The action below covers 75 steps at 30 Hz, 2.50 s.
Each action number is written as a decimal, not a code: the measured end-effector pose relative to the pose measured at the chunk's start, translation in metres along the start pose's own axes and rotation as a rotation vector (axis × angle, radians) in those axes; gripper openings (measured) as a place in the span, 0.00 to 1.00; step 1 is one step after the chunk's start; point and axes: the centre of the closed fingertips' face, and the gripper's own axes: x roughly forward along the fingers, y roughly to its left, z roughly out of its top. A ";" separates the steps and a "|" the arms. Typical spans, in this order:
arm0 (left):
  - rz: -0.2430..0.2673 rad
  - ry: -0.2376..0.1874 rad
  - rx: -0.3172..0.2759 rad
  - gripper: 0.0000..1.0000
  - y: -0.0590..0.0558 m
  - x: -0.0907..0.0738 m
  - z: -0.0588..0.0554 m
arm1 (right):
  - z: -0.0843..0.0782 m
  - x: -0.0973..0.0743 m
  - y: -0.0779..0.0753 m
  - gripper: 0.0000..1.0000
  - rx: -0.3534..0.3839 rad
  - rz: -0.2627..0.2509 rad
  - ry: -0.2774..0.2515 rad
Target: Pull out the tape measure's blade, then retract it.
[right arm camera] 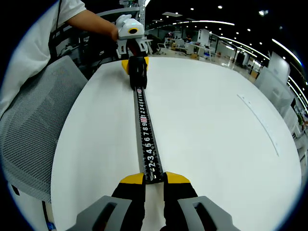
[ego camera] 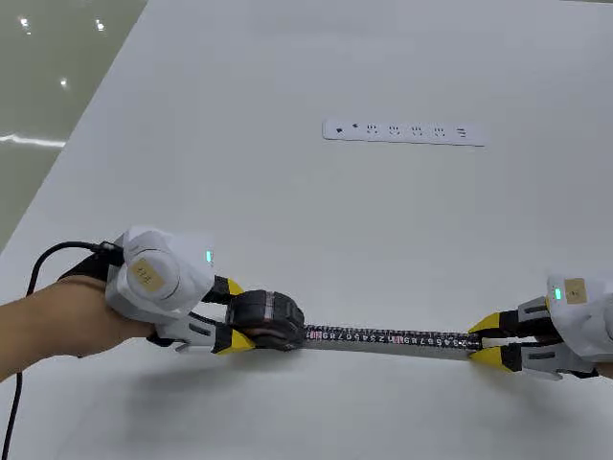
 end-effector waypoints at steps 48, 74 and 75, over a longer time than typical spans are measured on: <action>0.072 0.018 -0.035 0.28 -0.001 0.001 0.002 | -0.020 -0.015 -0.010 0.14 0.061 -0.022 0.072; 0.137 -0.088 -0.175 0.47 -0.002 -0.014 0.004 | -0.003 -0.023 -0.001 0.38 0.214 -0.097 -0.007; 0.149 -0.101 -0.194 0.48 -0.001 -0.016 0.005 | -0.002 -0.023 0.001 0.40 0.218 -0.101 -0.010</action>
